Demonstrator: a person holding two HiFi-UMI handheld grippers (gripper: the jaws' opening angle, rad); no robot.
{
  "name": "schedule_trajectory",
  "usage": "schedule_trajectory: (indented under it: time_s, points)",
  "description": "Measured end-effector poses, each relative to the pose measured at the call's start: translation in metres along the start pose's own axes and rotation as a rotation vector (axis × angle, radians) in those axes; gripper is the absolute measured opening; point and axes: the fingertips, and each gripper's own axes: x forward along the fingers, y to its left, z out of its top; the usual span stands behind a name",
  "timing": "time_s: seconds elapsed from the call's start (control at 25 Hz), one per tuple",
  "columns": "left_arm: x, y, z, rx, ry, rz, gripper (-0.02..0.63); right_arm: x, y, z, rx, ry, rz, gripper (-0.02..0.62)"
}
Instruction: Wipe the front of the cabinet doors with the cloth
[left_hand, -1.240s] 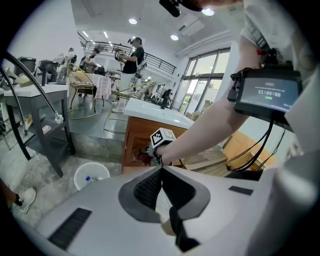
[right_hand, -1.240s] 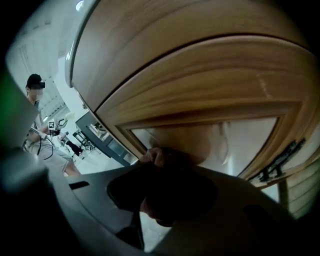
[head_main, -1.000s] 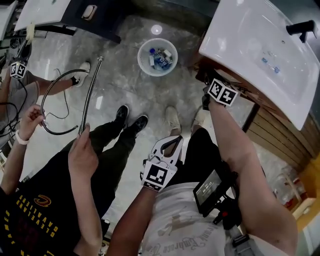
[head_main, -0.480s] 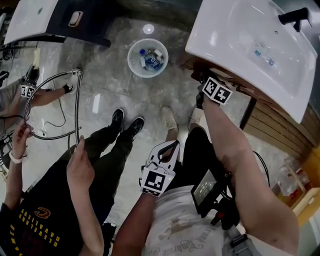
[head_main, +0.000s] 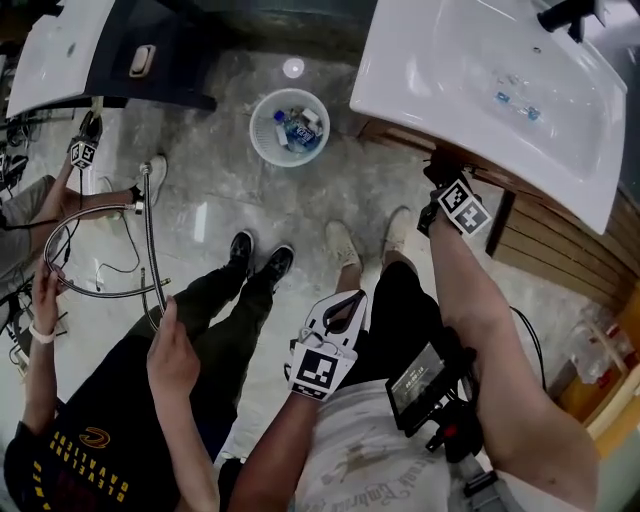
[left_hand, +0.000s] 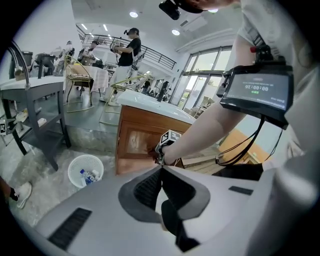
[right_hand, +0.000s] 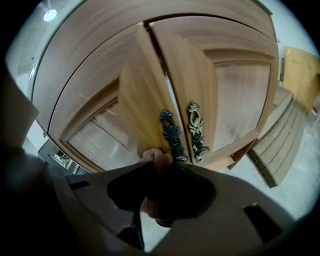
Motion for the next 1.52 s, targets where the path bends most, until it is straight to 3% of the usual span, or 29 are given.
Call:
schedule_trajectory:
  time_s: [0.36,0.48,0.64,1.04,1.28,1.52]
  points:
    - [0.005,-0.011,-0.005,0.011,0.002,-0.023,0.012,0.001,-0.005,0.001,0.111,-0.04,0.02,0.121]
    - [0.003,-0.009,-0.007,0.013,-0.002,-0.017,0.012,0.008,0.005,-0.007,0.112,-0.027,0.063,0.121]
    - [0.003,0.0,-0.014,-0.013,-0.01,0.019,0.012,0.025,0.049,-0.029,0.051,0.042,0.18,0.121]
    - [-0.017,0.019,-0.022,-0.053,-0.017,0.094,0.012,0.047,0.163,-0.067,-0.018,0.148,0.341,0.121]
    - [-0.017,0.019,-0.025,-0.054,-0.005,0.093,0.012,0.048,0.135,-0.048,0.036,0.082,0.235,0.121]
    - [-0.004,0.011,-0.016,-0.013,0.009,0.043,0.012,0.025,0.03,-0.024,0.162,-0.006,0.062,0.121]
